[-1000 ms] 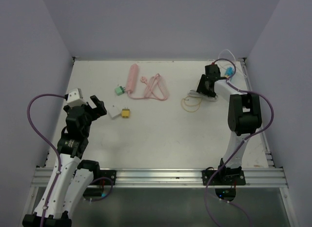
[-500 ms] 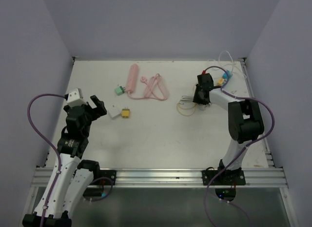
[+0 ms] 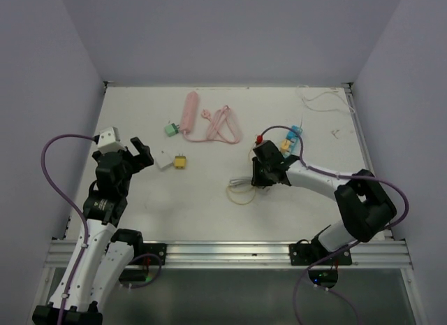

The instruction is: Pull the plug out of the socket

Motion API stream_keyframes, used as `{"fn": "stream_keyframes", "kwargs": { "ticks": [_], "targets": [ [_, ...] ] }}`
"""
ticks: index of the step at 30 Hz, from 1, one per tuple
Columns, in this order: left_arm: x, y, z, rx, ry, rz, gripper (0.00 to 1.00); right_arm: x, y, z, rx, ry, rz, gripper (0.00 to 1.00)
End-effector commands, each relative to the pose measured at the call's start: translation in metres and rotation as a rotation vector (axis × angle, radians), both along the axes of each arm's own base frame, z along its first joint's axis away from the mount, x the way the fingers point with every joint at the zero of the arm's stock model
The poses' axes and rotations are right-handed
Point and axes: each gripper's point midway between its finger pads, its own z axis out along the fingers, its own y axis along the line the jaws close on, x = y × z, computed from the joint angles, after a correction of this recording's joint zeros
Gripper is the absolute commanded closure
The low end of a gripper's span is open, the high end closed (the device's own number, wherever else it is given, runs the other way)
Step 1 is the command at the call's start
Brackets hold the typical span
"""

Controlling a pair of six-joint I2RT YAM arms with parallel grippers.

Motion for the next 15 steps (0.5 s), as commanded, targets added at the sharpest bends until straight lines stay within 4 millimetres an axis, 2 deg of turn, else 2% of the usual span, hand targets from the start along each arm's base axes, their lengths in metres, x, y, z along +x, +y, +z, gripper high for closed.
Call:
{"fn": "stream_keyframes", "kwargs": {
  "ticks": [1,4,7,8,9,10,11,12,15],
  "targets": [
    [0.003,-0.005,0.001,0.015,-0.013,-0.033,0.01,-0.116,0.013,-0.022,0.006,0.312,0.087,0.76],
    [0.004,-0.010,-0.001,0.011,-0.010,-0.067,0.01,-0.144,0.020,-0.012,0.003,0.301,0.145,0.73],
    [0.006,-0.020,-0.003,0.002,-0.008,-0.120,0.01,-0.152,0.030,0.008,0.045,0.255,0.183,0.67],
    [0.007,-0.023,-0.004,0.000,-0.006,-0.137,0.01,-0.149,0.033,0.016,0.056,0.224,0.191,0.62],
    [0.008,-0.026,-0.003,-0.001,-0.011,-0.156,0.01,-0.142,0.039,0.033,0.093,0.172,0.196,0.59],
    [0.008,-0.033,-0.004,-0.013,-0.010,-0.194,0.01,-0.138,0.039,0.043,0.094,0.140,0.204,0.56],
    [0.008,-0.036,-0.005,-0.018,-0.009,-0.212,0.01,-0.130,0.040,0.053,0.102,0.098,0.203,0.50],
    [0.009,-0.040,-0.007,-0.028,-0.004,-0.228,0.01,-0.126,0.046,0.073,0.131,0.061,0.219,0.47],
    [0.007,-0.057,-0.010,-0.074,0.031,-0.306,0.02,-0.106,0.044,0.104,0.132,-0.059,0.203,0.40]
  ]
}}
